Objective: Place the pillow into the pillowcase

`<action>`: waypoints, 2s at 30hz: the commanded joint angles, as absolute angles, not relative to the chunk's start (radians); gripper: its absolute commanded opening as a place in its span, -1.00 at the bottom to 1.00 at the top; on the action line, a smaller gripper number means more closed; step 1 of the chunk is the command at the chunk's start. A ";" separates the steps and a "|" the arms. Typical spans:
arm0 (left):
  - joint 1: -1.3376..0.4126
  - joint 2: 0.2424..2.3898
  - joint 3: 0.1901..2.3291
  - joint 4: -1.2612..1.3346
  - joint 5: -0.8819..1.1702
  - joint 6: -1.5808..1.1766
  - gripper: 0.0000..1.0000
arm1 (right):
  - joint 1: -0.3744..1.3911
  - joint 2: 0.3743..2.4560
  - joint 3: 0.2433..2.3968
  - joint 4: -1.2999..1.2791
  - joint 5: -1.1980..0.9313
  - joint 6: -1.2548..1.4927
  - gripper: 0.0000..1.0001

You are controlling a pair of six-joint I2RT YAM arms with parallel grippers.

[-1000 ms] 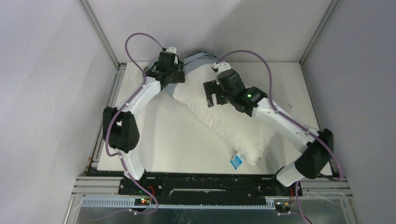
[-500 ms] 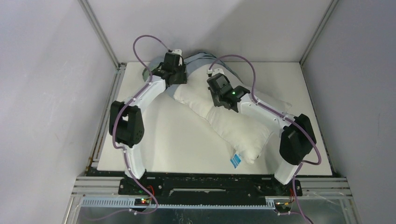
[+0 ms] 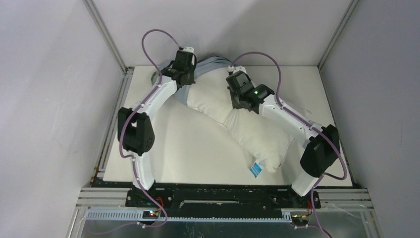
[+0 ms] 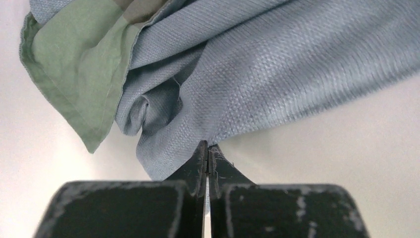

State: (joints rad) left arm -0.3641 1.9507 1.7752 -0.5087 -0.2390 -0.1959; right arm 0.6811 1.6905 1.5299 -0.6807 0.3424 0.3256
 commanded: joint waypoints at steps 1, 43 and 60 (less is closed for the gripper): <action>-0.471 1.786 1.939 -0.670 -0.281 -0.116 -1.00 | 0.673 1.646 1.722 -0.795 0.406 0.343 -1.00; -0.467 1.465 0.983 0.035 -0.487 -0.606 0.26 | 0.680 1.608 2.036 -0.905 0.336 0.419 -1.00; -0.435 1.571 1.036 0.213 -0.535 -0.577 0.13 | 0.661 1.526 2.135 -0.964 0.296 0.418 -1.00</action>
